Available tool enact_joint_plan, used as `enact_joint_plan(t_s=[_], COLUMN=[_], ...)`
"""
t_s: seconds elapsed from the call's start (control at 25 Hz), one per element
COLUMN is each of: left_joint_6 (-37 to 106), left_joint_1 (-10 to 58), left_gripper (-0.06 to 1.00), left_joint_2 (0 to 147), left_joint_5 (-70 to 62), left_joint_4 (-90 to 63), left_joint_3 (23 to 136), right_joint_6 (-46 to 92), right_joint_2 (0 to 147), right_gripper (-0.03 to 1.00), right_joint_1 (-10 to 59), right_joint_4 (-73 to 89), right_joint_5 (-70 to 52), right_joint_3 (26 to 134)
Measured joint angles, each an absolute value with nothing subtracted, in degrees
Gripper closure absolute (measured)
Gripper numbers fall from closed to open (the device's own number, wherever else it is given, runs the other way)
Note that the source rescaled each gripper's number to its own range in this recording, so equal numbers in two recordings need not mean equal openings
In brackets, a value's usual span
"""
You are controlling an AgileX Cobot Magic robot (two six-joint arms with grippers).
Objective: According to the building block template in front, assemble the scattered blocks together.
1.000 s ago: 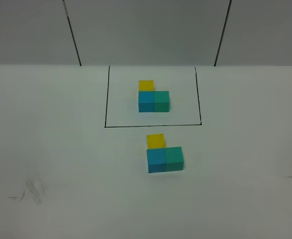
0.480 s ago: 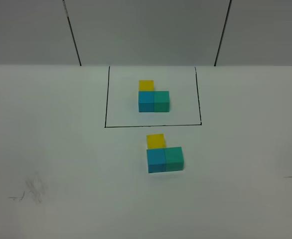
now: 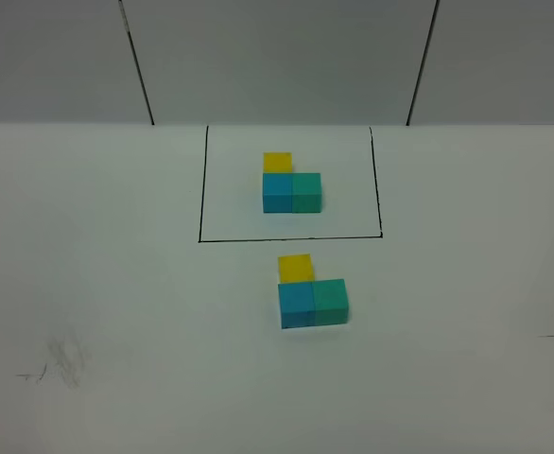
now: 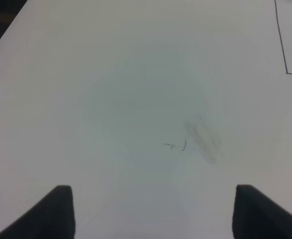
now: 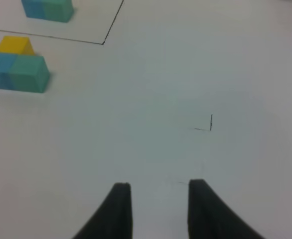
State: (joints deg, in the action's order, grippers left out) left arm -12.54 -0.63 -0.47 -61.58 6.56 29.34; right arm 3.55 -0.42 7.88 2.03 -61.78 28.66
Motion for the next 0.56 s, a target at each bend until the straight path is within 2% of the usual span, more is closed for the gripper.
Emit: enact_joint_plan(t_s=[0.2,0.56], left_joint_6=[-12.5,-12.5], left_joint_1=[-0.6,-0.6], left_gripper=[0.45,0.45], left_joint_2=[-0.5,-0.5], left_joint_5=[-61.6,-61.6], left_joint_4=[6.6,6.6], left_joint_3=[29.3,29.3], right_joint_6=[3.6,3.6], right_joint_2=[-0.4,-0.4], right_gripper=[0.96,0.97], right_joint_1=[7.9,7.9], right_joint_4=[2.0,2.0], right_joint_5=[-61.8,-61.8], right_joint_3=[28.7,28.7])
